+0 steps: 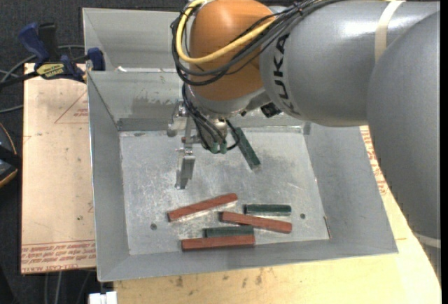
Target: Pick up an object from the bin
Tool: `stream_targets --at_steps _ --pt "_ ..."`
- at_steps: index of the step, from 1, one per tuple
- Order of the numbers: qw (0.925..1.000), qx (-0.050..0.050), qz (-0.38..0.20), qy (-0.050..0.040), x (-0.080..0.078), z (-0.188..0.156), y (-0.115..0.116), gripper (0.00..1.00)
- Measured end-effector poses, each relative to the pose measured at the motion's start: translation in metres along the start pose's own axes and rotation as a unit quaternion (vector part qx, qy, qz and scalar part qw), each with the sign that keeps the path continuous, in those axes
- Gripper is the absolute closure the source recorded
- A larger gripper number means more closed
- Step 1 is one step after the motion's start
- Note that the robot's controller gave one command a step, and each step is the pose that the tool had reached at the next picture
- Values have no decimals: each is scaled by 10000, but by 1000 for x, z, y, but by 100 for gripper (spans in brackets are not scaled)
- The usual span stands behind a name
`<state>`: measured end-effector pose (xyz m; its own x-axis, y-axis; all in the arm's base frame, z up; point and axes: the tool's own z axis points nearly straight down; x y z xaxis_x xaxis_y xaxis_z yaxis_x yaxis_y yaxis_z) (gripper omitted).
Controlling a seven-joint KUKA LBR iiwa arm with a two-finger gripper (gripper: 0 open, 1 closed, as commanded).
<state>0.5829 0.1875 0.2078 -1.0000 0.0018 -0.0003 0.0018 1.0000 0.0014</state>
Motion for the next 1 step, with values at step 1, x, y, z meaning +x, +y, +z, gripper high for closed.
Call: stream_targets --at_steps 1 --pt "10000 0 1 0 0 0 0 0"
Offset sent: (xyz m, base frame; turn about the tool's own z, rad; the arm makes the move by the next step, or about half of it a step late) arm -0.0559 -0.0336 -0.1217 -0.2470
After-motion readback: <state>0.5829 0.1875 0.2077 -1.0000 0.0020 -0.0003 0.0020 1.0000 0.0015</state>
